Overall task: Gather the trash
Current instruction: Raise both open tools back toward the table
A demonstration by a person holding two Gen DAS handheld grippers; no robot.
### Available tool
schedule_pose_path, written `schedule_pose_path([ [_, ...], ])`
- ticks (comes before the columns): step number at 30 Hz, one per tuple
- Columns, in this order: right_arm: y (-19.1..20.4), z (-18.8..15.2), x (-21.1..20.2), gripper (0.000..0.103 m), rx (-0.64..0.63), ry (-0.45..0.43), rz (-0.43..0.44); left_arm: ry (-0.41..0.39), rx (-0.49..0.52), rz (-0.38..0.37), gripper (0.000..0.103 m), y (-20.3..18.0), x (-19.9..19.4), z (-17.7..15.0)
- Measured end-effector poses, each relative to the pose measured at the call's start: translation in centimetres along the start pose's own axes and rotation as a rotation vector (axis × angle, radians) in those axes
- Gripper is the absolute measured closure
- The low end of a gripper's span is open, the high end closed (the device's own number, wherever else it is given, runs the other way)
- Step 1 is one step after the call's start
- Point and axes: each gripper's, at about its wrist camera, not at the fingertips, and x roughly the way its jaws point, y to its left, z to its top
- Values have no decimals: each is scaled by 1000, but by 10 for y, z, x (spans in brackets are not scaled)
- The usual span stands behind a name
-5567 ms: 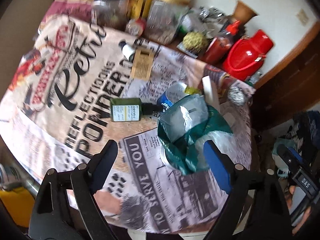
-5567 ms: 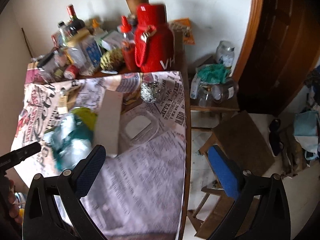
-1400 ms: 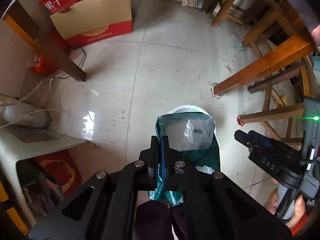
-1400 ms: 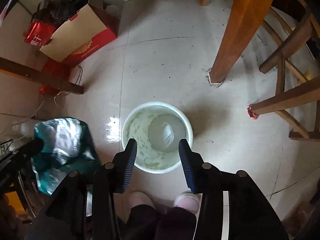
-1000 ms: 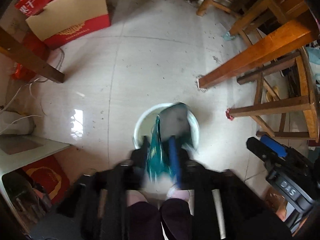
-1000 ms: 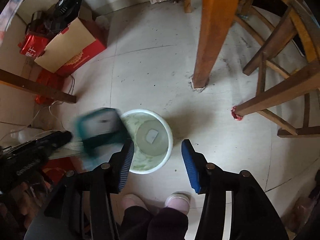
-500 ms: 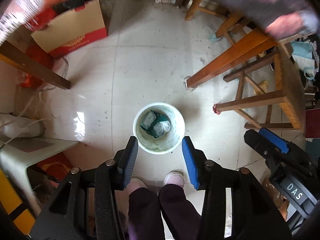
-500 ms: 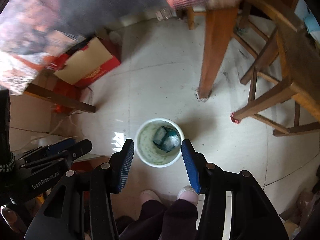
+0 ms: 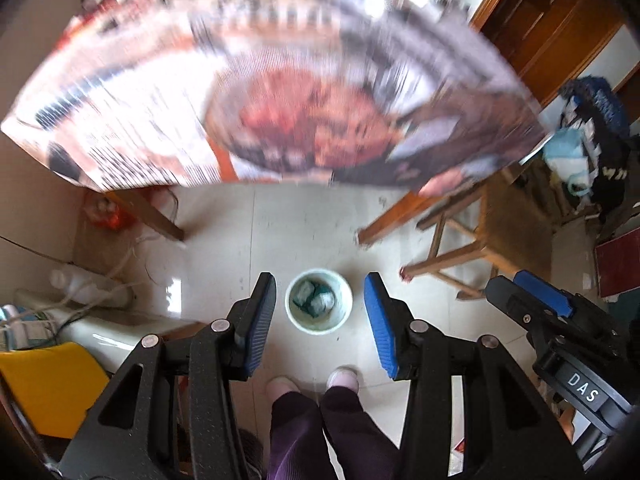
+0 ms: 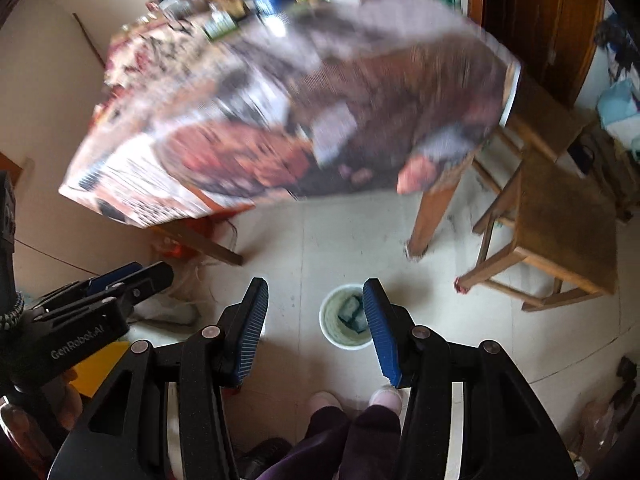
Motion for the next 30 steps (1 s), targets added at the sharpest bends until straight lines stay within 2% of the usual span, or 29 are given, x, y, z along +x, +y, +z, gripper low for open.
schedule_pose_path([
  [7, 40, 17, -84, 57, -11, -132, 7, -161, 45, -28, 55, 1, -108, 11],
  [13, 66, 27, -143, 57, -35, -260, -11, -285, 77, -48, 54, -1, -175, 19],
  [17, 77, 33, -178, 57, -57, -375, -37, -374, 95, -69, 43, 1, -218, 21],
  [18, 78, 35, -185, 56, -58, -397, -40, -397, 101, -69, 38, 1, -227, 22],
  [20, 78, 40, -196, 41, -54, -439, -45, -433, 107, -79, 34, 1, -241, 26],
  [23, 76, 48, -211, 31, -40, -512, -55, -461, 118, -94, 29, 0, -253, 36],
  [25, 74, 57, -217, 29, -38, -553, -69, -482, 127, -92, 18, -3, -258, 47],
  [27, 71, 70, -221, 29, -36, -580, -68, -506, 127, -88, 14, -6, -262, 55],
  [30, 65, 90, -221, 29, -40, -601, -52, -528, 126, -85, 13, -12, -260, 74],
])
